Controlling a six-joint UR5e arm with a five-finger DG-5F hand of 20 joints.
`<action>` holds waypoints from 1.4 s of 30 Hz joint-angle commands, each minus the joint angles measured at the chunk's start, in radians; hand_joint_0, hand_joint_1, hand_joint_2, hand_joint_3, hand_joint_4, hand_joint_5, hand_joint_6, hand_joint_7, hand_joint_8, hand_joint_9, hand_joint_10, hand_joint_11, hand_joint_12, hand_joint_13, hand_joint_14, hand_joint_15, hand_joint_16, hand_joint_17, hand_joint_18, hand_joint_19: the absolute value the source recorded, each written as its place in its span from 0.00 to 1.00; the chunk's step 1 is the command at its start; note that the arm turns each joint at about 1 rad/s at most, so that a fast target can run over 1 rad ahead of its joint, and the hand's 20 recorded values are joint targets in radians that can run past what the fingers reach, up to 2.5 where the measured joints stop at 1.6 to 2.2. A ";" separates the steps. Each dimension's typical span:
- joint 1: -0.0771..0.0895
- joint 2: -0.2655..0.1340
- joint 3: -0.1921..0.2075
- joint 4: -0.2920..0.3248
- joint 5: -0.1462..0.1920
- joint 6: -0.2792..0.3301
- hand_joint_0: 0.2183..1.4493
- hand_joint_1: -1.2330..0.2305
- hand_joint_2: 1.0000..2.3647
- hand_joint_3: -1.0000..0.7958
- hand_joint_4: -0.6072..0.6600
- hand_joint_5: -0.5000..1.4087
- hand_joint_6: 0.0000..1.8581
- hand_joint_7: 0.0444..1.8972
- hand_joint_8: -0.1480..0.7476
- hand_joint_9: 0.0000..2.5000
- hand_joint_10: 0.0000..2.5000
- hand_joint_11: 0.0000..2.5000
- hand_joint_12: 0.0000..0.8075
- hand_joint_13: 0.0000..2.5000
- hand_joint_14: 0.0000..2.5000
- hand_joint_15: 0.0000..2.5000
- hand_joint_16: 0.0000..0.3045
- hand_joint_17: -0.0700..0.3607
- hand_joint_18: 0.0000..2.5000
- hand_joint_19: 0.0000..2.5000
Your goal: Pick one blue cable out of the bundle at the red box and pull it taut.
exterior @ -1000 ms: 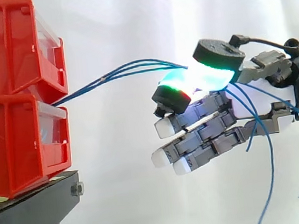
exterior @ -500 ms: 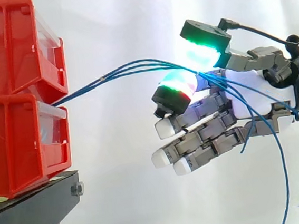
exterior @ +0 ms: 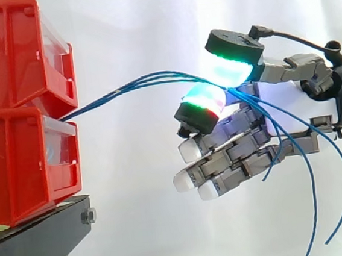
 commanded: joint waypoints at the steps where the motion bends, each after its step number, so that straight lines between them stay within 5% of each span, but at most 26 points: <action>1: 0.000 -0.001 0.000 0.000 0.005 0.000 0.34 0.25 0.02 0.45 0.49 0.19 0.47 0.60 0.40 0.33 0.00 0.13 0.44 0.18 0.00 0.07 0.18 0.45 0.17 0.09; 8: 0.000 -0.001 0.000 0.000 0.007 0.000 0.30 0.32 0.01 0.44 0.50 0.19 0.45 0.66 0.37 0.33 0.00 0.11 0.43 0.17 0.00 0.07 0.18 0.44 0.16 0.09; 12: 0.000 0.001 0.000 0.000 0.007 0.000 0.35 0.26 0.02 0.50 0.44 0.18 0.48 0.63 0.42 0.31 0.00 0.13 0.44 0.18 0.00 0.07 0.18 0.44 0.16 0.08; 16: 0.000 -0.001 0.000 0.000 0.007 0.000 0.41 0.23 0.01 0.43 0.39 0.17 0.49 0.61 0.40 0.30 0.00 0.13 0.44 0.18 0.00 0.07 0.18 0.44 0.17 0.07; 20: 0.000 0.001 -0.002 -0.002 0.007 0.000 0.39 0.24 0.00 0.31 0.49 0.18 0.48 0.64 0.38 0.31 0.00 0.13 0.43 0.18 0.00 0.07 0.18 0.44 0.17 0.08; 30: 0.002 0.001 -0.002 -0.002 0.007 0.000 0.33 0.33 0.01 0.38 0.60 0.19 0.48 0.69 0.41 0.33 0.00 0.11 0.43 0.18 0.00 0.08 0.18 0.44 0.14 0.10; 36: 0.002 0.001 0.000 0.000 0.007 0.002 0.40 0.26 0.01 0.38 0.49 0.18 0.49 0.67 0.43 0.31 0.00 0.13 0.44 0.18 0.00 0.07 0.18 0.45 0.16 0.08; 42: 0.002 -0.001 0.000 0.000 0.005 0.000 0.46 0.21 0.00 0.28 0.43 0.16 0.49 0.62 0.35 0.28 0.00 0.12 0.43 0.16 0.00 0.06 0.17 0.44 0.16 0.07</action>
